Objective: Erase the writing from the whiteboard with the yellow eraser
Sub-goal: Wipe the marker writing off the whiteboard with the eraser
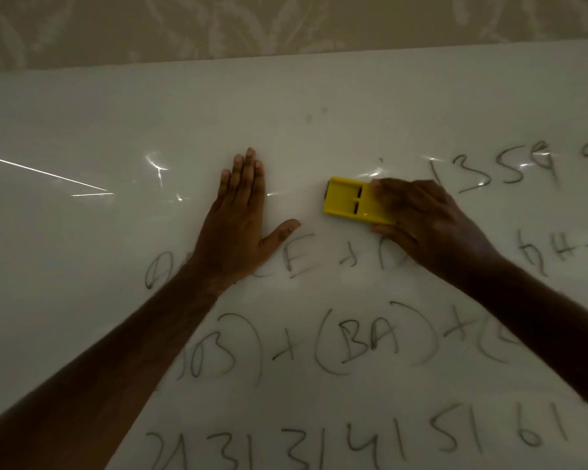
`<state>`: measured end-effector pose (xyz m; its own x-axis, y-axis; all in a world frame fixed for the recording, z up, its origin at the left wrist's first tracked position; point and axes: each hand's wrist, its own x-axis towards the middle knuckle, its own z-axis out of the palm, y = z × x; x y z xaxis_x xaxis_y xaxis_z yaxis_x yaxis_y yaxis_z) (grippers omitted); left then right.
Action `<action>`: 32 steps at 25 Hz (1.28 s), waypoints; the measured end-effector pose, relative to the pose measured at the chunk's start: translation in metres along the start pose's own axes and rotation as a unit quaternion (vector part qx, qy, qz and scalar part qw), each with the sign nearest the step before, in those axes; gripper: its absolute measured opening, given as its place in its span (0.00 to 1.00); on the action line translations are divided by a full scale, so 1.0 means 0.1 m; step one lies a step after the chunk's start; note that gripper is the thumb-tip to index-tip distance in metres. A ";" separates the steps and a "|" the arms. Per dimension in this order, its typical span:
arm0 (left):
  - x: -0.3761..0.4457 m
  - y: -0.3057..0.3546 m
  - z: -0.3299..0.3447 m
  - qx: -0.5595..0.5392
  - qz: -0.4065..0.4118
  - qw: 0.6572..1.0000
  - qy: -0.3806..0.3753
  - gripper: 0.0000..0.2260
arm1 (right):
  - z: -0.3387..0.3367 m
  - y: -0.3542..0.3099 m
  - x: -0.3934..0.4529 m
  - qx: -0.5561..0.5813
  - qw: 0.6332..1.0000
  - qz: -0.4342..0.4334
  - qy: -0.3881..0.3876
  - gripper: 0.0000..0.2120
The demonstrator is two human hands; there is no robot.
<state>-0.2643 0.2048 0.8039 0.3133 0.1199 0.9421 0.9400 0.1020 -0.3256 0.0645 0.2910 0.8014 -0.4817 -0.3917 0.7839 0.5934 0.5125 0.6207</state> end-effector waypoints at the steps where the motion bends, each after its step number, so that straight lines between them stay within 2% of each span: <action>1: 0.01 0.02 0.01 0.002 0.002 1.000 -0.005 0.49 | -0.01 0.11 0.03 -0.013 1.000 0.004 0.007 0.23; 6: 0.14 0.16 0.02 0.006 -0.003 1.000 -0.017 0.50 | 0.11 0.45 0.53 -0.007 0.994 0.110 0.026 0.28; 7: 0.16 0.19 0.02 0.004 -0.005 1.000 -0.019 0.50 | 0.13 0.39 0.53 -0.002 0.994 0.107 0.031 0.28; 10: 0.16 0.23 0.03 0.007 -0.008 1.000 -0.017 0.50 | 0.07 0.15 0.20 0.013 0.999 0.028 0.027 0.25; 13: 0.15 0.26 0.03 0.009 -0.007 1.000 -0.020 0.50 | -0.10 0.21 -0.13 0.011 1.000 -0.018 0.011 0.23; 17: 0.19 0.34 0.01 0.003 -0.007 0.999 -0.037 0.52 | -0.19 0.69 0.11 -0.023 0.999 0.023 0.016 0.24; 20: 0.24 0.41 0.01 0.000 -0.003 0.999 -0.043 0.54 | -0.08 0.69 0.45 -0.025 0.998 0.052 0.030 0.27; 22: 0.26 0.44 0.02 -0.001 -0.001 0.999 -0.039 0.54 | 0.03 0.50 0.38 -0.023 0.999 0.013 0.042 0.26; 24: 0.25 0.43 0.02 -0.003 0.000 0.999 -0.035 0.54 | 0.03 0.33 0.14 -0.015 1.000 -0.023 0.011 0.26; 28: 0.26 0.48 0.01 -0.006 -0.002 0.999 -0.046 0.54 | -0.21 0.51 -0.24 -0.027 0.999 -0.045 0.005 0.24; 30: 0.30 0.56 0.02 -0.008 -0.008 0.998 -0.059 0.54 | -0.27 0.76 -0.11 -0.031 0.999 -0.013 0.023 0.25; 32: 0.43 0.71 0.04 -0.013 -0.006 0.997 -0.075 0.55 | -0.28 0.95 0.19 -0.026 0.998 0.055 0.021 0.28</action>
<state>-0.1849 0.2206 0.8206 0.2806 0.2654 0.9224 0.9472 0.0788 -0.3108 0.1304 0.3108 0.8754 -0.3850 -0.3665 0.8470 0.6752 0.5138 0.5292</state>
